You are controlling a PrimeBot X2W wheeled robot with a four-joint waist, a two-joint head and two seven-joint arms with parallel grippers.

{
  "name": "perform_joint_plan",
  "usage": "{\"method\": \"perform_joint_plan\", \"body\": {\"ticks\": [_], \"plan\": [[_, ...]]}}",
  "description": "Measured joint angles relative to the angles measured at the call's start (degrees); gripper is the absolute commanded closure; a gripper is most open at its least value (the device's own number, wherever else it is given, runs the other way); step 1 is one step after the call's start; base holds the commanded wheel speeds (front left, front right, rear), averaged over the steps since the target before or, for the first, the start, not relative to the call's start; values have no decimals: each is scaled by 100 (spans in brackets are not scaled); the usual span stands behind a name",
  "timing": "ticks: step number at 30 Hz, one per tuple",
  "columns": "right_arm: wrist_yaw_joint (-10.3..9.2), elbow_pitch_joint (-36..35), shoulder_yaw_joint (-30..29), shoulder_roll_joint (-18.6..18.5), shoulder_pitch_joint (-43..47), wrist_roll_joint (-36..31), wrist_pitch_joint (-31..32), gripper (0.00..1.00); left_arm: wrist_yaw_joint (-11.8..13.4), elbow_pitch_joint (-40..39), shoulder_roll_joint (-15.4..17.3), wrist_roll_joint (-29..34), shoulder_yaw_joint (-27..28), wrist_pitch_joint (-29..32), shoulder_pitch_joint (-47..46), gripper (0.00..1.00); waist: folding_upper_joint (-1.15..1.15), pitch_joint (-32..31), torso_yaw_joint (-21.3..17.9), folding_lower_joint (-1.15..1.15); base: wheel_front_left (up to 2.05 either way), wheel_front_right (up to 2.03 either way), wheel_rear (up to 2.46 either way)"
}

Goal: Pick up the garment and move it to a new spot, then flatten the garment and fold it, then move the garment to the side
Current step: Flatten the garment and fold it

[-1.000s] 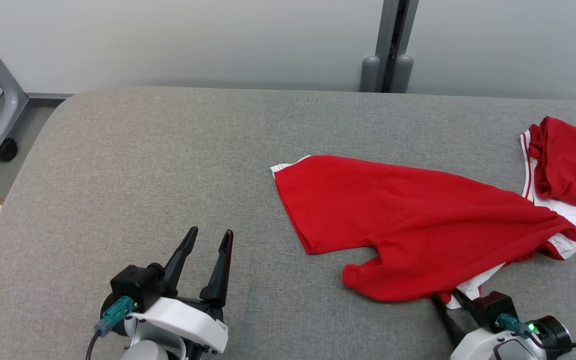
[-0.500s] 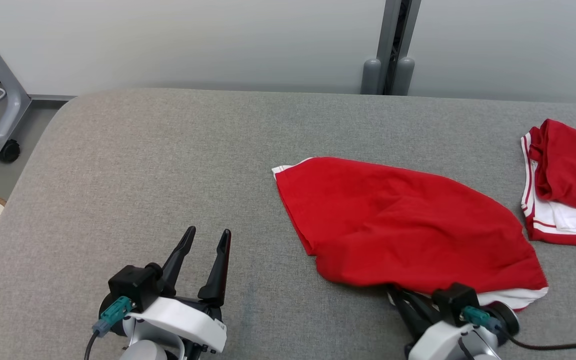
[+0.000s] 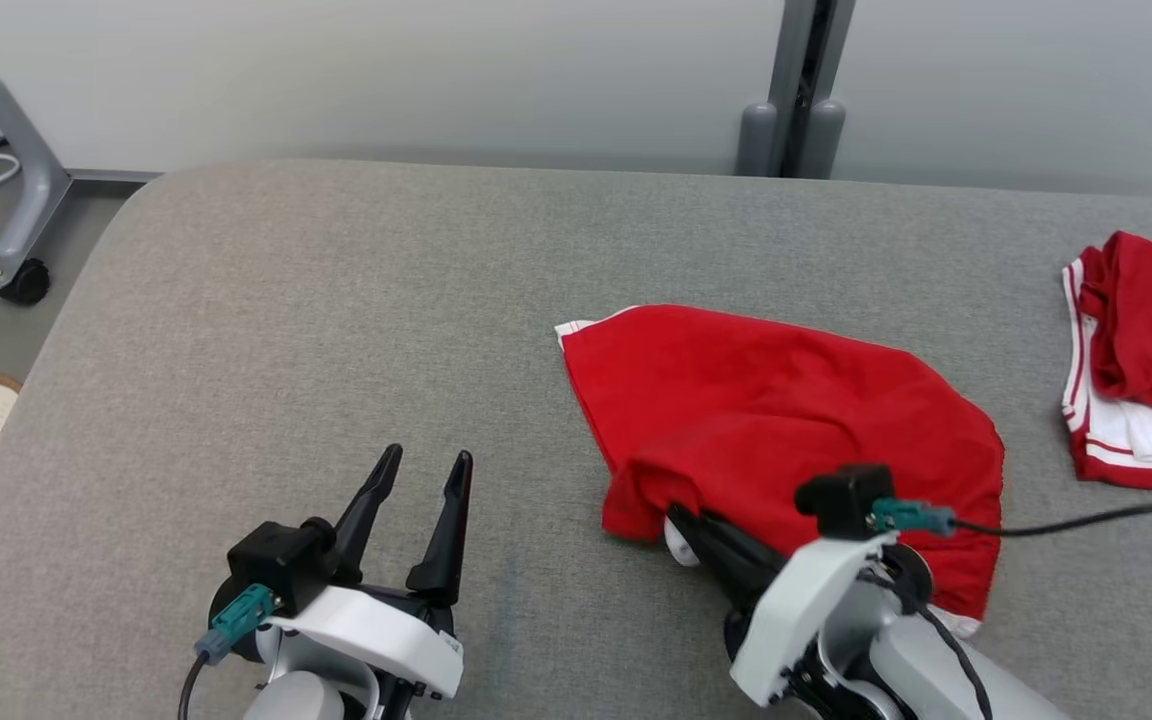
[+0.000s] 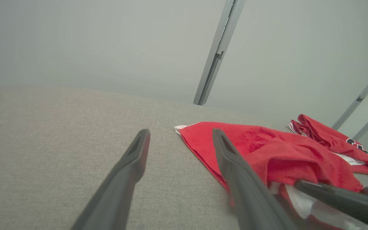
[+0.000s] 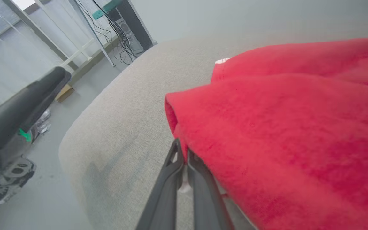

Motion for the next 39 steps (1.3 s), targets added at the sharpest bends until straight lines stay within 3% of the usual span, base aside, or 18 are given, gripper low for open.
{"method": "perform_joint_plan", "body": {"ticks": [2,8,11,16,17,18,20,21,22,32,39], "plan": [[0,77,25,70,-172,301,-64,100,-19,16,-26,1,-33,0,-30,0,0,22,55,0,0,0,0],[-1,482,-744,221,-143,2466,118,100,-35,71,-57,0,-15,-2,-68,0,0,70,240,0,0,0,0],[0,906,-903,164,-108,2886,278,100,-41,97,-69,0,-11,-2,-68,0,0,79,293,0,0,0,0],[-1,1188,-513,182,-228,2681,237,100,-42,124,-78,3,5,-7,-68,0,0,61,303,0,0,0,0],[-1,1168,-425,205,-227,2681,222,93,-43,124,-77,7,10,-9,-68,0,0,55,297,0,0,0,0],[-1,1115,-343,233,-226,2699,212,76,-44,124,-76,12,11,-9,-68,0,0,48,289,0,0,0,0],[-1,961,-229,210,-225,2787,208,67,-45,124,-63,22,18,-10,-68,0,0,31,262,0,0,0,0],[-1,893,-175,182,-224,2826,205,55,-45,125,-57,32,13,-10,-68,0,0,22,244,0,0,0,0],[-1,821,-110,129,-222,2841,204,2,-46,125,-57,43,9,-10,-66,0,0,11,227,0,0,0,0],[0,-233,457,-670,26,2900,13,0,-41,127,-15,45,-21,-10,18,0,0,-110,-30,0,0,0,0],[0,-1092,303,-1379,363,3009,-609,0,-31,88,25,43,-25,-10,34,0,0,-119,-232,0,0,0,0]]}}
